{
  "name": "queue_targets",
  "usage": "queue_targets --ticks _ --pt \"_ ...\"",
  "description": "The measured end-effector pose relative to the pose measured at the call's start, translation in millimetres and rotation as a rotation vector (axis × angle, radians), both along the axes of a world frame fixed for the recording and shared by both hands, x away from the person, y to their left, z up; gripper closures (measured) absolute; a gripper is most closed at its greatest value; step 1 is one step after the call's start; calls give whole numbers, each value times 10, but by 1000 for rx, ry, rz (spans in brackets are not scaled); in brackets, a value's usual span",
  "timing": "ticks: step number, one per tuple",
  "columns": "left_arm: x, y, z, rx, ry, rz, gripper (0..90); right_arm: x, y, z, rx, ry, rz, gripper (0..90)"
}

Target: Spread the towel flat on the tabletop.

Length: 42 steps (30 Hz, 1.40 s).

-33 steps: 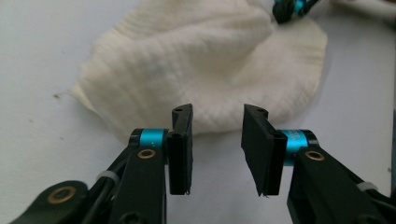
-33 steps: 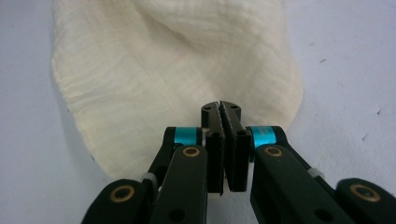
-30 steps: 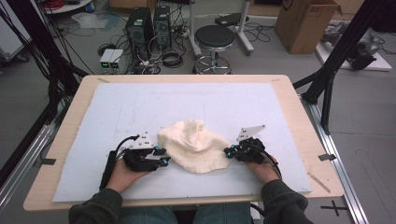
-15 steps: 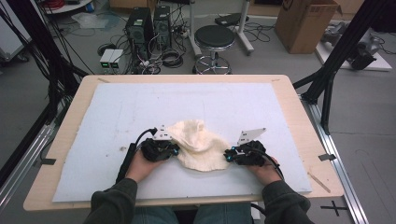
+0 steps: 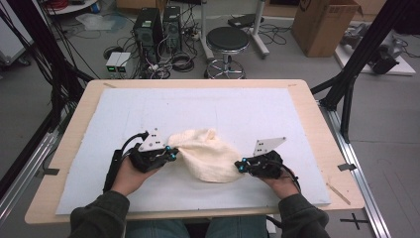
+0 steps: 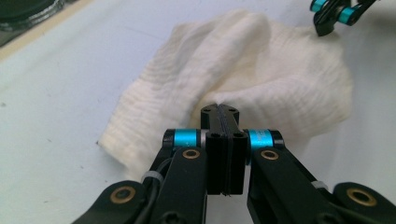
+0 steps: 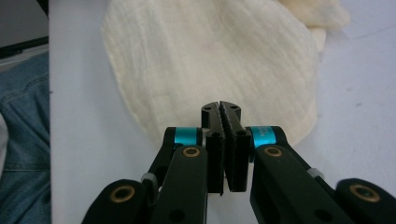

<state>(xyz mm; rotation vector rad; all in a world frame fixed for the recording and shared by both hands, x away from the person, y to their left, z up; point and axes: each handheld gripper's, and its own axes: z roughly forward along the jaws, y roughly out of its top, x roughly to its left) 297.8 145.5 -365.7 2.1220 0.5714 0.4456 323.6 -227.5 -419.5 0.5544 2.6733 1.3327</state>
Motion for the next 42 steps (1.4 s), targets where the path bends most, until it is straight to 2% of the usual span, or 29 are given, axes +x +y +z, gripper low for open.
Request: queue_targets --ticks 4,7,10,13,14,18,20,22,24,25,29,31,32,36,39,42 --pt "-101 64 147 -2 -6 -37 892 -63 29 72 27 -20 16 885" --pt "-57 75 131 12 6 -45 892 -61 52 80 26 -27 14 885" --pt "113 62 -30 15 57 -34 892 -18 76 53 7 -22 2 885" --pt "343 12 -213 57 105 -11 891 52 83 5 -21 -10 -25 885" --pt "421 -12 -262 62 105 2 891 83 76 -11 -25 -4 -38 885" --pt "699 -116 -412 40 139 69 889 199 52 -58 -39 4 -90 885" --pt "777 -156 -482 52 166 80 861 247 48 -96 -52 29 -100 884" --pt "799 -141 -507 56 186 82 811 263 46 -121 -63 33 -102 872" --pt "778 -86 -471 46 185 91 745 253 32 -110 -53 33 -106 838" --pt "751 -52 -437 24 177 91 723 252 21 -102 -40 28 -106 834" --pt "577 75 -268 -25 141 63 699 189 -14 -51 -4 17 -84 806" --pt "469 104 -214 -11 126 40 698 139 -24 -36 -4 3 -70 793" --pt "409 117 -205 -20 117 28 699 113 -31 -36 -4 6 -63 784" --pt "202 143 -283 -41 126 -15 709 49 -77 -48 -3 19 -41 754" --pt "94 126 -411 -26 139 -42 712 27 -92 -69 -7 32 -33 732" --pt "59 108 -541 -8 162 -55 711 19 -85 -89 -20 31 -32 716"
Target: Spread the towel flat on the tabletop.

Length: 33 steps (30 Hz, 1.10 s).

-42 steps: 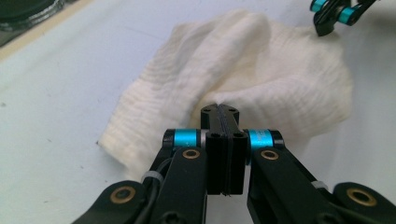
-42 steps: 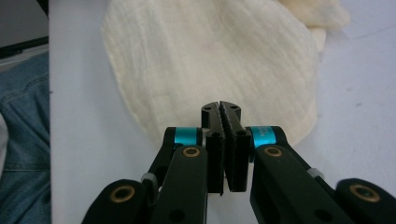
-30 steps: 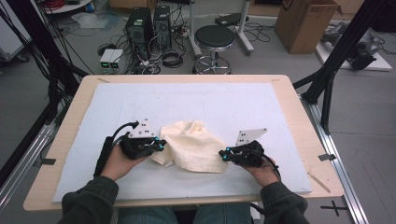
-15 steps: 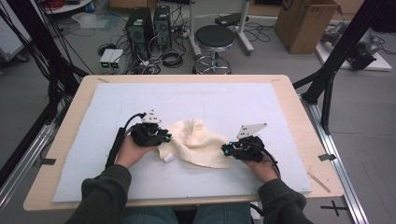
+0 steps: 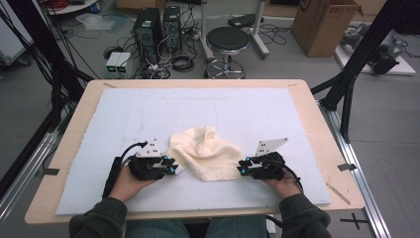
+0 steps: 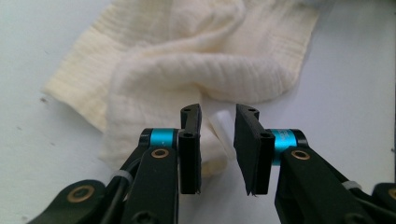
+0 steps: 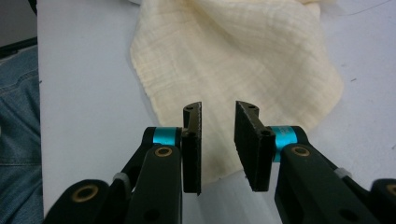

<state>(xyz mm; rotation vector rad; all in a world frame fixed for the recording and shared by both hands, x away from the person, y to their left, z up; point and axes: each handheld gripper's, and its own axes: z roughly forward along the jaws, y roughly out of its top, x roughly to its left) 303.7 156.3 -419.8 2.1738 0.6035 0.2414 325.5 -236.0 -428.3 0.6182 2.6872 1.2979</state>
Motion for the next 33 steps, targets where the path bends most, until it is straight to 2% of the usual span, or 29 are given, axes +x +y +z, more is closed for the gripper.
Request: queue_targets --ticks 1,2,4,6,9,12,18,22,26,29,33 --pt "5 -23 -24 29 4 -4 704 -7 7 -4 -2 1 -3 711" --pt "5 -40 -36 40 -3 -7 694 -10 11 -3 -4 -1 -3 708" --pt "19 -59 -46 37 -1 -9 686 -7 17 -7 0 1 -4 704" --pt "39 -75 -77 63 2 4 669 2 30 -23 1 6 -3 695" --pt "85 -93 -136 102 28 10 638 8 77 -72 -23 22 4 679" --pt "106 -97 -152 111 21 20 688 14 136 -130 -67 28 15 674" --pt "117 -66 -146 116 12 27 813 25 134 -139 -70 19 0 770" --pt "92 -40 -118 91 11 18 827 28 132 -135 -71 22 6 872" --pt "21 23 -62 57 -2 -20 827 1 129 -113 -55 41 27 883" --pt "-93 115 -15 27 -22 -41 827 -21 111 -76 -30 34 34 884" --pt "-204 230 9 -2 -29 -37 827 -97 96 -1 1 20 51 884"
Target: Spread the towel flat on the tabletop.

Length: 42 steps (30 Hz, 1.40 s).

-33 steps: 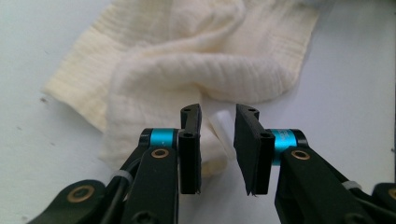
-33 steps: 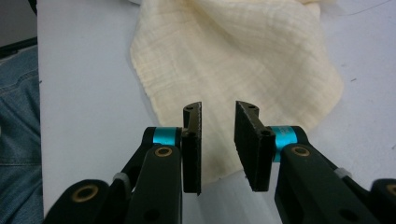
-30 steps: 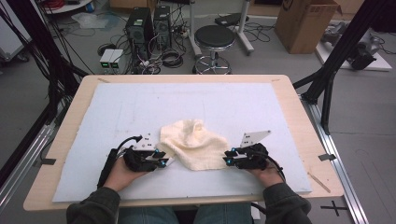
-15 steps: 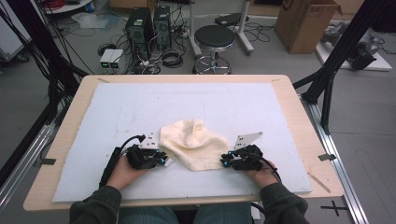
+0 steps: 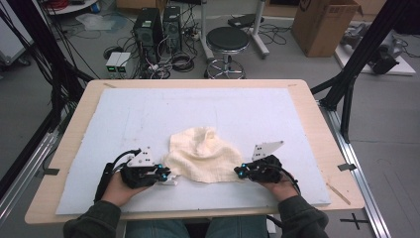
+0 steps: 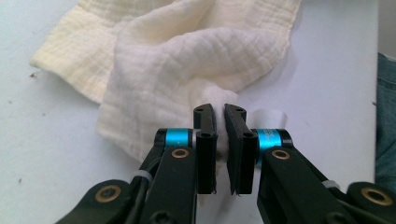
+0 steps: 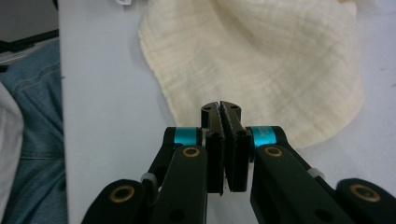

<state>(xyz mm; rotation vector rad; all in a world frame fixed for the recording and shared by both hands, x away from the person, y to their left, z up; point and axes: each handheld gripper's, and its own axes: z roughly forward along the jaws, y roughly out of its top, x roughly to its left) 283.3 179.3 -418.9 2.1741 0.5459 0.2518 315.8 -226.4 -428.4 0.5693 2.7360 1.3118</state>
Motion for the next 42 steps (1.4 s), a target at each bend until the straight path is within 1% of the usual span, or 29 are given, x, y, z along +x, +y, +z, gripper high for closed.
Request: queue_targets --ticks 1,4,5,8,11,13,16,19,21,22,23,24,25,27,28,30,32,33,34,36,38,39,40,42 --pt "-23 23 9 -9 3 -2 826 -27 2 18 2 -6 4 884" --pt "-124 82 37 -22 -16 -12 826 -129 11 57 8 -16 27 884" --pt "-163 101 44 -32 -14 -13 827 -165 15 64 5 -16 38 884" --pt "-267 160 52 -32 -23 -18 826 -274 33 79 0 -28 54 884" --pt "-359 201 50 -39 -21 -20 826 -359 36 92 3 -28 65 884" --pt "-417 221 59 -36 -28 -21 826 -408 37 91 3 -25 68 883" --pt "-500 240 72 -46 -32 -22 827 -477 49 85 1 -17 79 883" --pt "-561 258 75 -37 -39 -30 827 -534 73 74 -8 -14 96 883" --pt "-584 273 75 -41 -36 -36 820 -570 87 72 -17 -8 104 876" --pt "-588 277 77 -48 -34 -32 790 -574 89 70 -15 -10 108 848" --pt "-583 281 80 -60 -25 -23 710 -575 88 70 -5 -6 108 827" --pt "-573 293 87 -70 -16 -27 681 -569 78 78 -2 -11 101 819" --pt "-565 297 88 -89 -17 -24 665 -555 64 83 11 -13 97 810" --pt "-532 290 91 -105 -14 -5 594 -522 29 91 37 -11 74 777" --pt "-501 281 89 -114 -10 -4 577 -503 10 92 43 -11 61 766" --pt "-397 239 85 -124 -10 14 568 -451 -19 89 56 -21 28 751" --pt "-287 203 85 -124 -4 31 550 -400 -45 85 62 -16 -3 746" --pt "-224 184 86 -134 0 39 548 -375 -56 84 59 -17 -21 742" --pt "-163 171 89 -141 4 48 548 -346 -65 79 65 -20 -27 738" --pt "-29 150 101 -159 8 80 548 -313 -81 76 62 -17 -42 736" --pt "117 115 119 -155 4 105 571 -287 -88 70 58 -23 -52 735" --pt "201 78 124 -162 -8 126 611 -281 -91 72 55 -21 -58 735" --pt "259 53 130 -157 -12 134 631 -270 -94 72 55 -26 -62 735" --pt "425 -36 127 -141 -17 164 625 -260 -97 73 57 -26 -64 735"
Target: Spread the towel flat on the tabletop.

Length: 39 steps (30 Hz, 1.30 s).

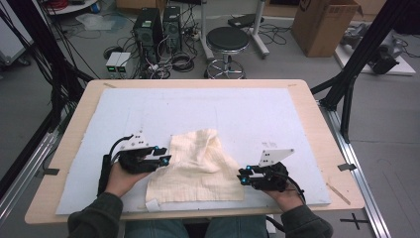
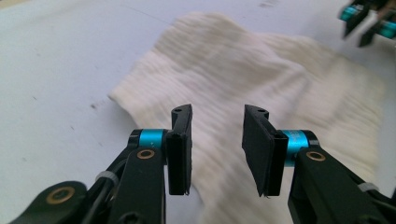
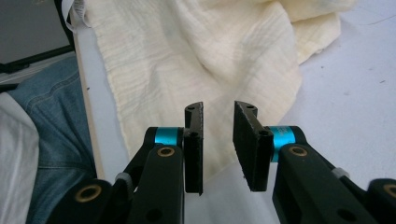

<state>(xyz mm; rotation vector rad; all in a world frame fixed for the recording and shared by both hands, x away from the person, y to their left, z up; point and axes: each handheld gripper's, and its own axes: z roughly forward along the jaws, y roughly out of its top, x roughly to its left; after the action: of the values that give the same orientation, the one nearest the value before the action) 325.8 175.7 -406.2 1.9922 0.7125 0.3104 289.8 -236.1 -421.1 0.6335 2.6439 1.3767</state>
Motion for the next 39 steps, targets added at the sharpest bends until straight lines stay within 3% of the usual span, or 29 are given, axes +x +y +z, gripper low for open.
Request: queue_targets --ticks 4,5,7,9,11,15,17,21,24,31,39 --pt "179 -90 -61 -21 46 30 612 18 -12 -2 -7 -12 -12 725" --pt "177 -98 -68 -35 56 25 612 18 -18 -7 -6 -8 -21 715" --pt "134 -90 -38 -17 48 10 610 23 -44 -19 -3 -12 -27 703" --pt "53 -76 0 -34 40 14 598 23 -69 -26 2 -16 -34 681" --pt "-36 -62 46 -8 35 15 569 31 -97 -35 12 -14 -40 656" --pt "-289 35 108 -56 13 21 549 41 -124 -60 20 -17 -60 599" --pt "-392 95 138 -38 3 9 536 37 -141 -71 29 -15 -88 575" --pt "-495 218 135 -32 -10 0 520 79 -159 -58 94 -9 -130 530" --pt "-479 264 88 -26 1 -10 513 97 -142 -48 125 -14 -158 515" --pt "-430 317 33 -41 9 9 493 158 -150 -105 91 11 -199 501" --pt "-312 251 -17 -33 23 38 491 205 -186 -96 100 12 -172 492"
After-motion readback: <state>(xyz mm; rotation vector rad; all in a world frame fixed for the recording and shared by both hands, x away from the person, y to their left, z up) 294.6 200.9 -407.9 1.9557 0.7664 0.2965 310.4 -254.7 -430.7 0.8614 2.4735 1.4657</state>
